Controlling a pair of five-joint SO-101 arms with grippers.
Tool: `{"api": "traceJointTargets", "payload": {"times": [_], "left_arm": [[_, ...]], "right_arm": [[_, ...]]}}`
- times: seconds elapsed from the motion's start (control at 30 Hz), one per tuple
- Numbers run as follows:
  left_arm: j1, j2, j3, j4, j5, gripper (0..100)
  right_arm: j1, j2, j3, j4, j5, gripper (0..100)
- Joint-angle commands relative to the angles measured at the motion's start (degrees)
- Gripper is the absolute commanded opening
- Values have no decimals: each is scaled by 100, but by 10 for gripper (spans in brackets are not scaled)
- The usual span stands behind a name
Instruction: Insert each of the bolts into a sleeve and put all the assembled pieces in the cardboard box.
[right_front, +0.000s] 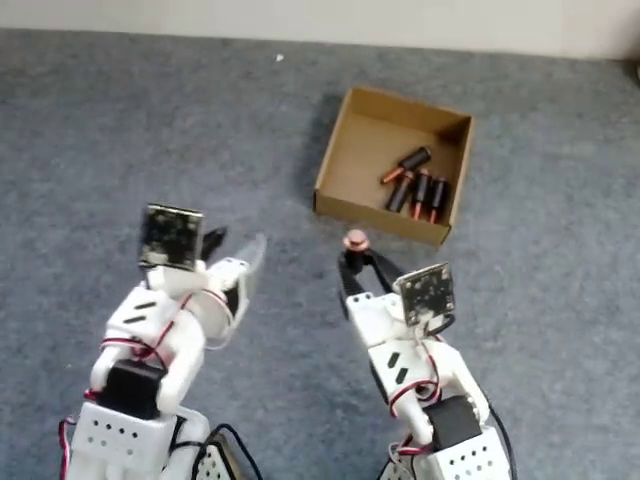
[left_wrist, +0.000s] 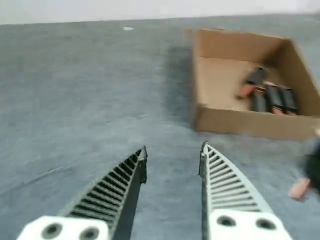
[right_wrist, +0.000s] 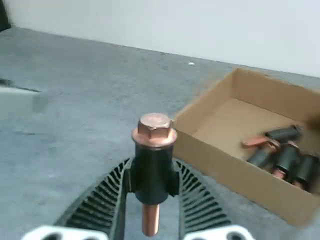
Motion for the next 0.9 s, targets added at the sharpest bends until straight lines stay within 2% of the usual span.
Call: {"api": "traceJointTargets", "payload": {"times": [0.0,0.13,0.27,0.43,0.57,0.87], "left_arm": [[-488,-374,330,-18,62,133],[-593,-1341,1095,-18,35,0],[-629,-2422,2035,-26,35,11],[-611,-2158,2589,-18,62,5],[-620,-2149,2598,18,62,5],[-593,-2114,2598,325,62,6]], "right_arm": [[391,-75,163,365,0,5],[426,-57,-382,796,0,5],[514,-57,-945,1033,0,5],[549,321,-1789,1095,26,5],[558,1648,-2651,989,9,5],[716,5182,-4708,-163,18,5]]}}
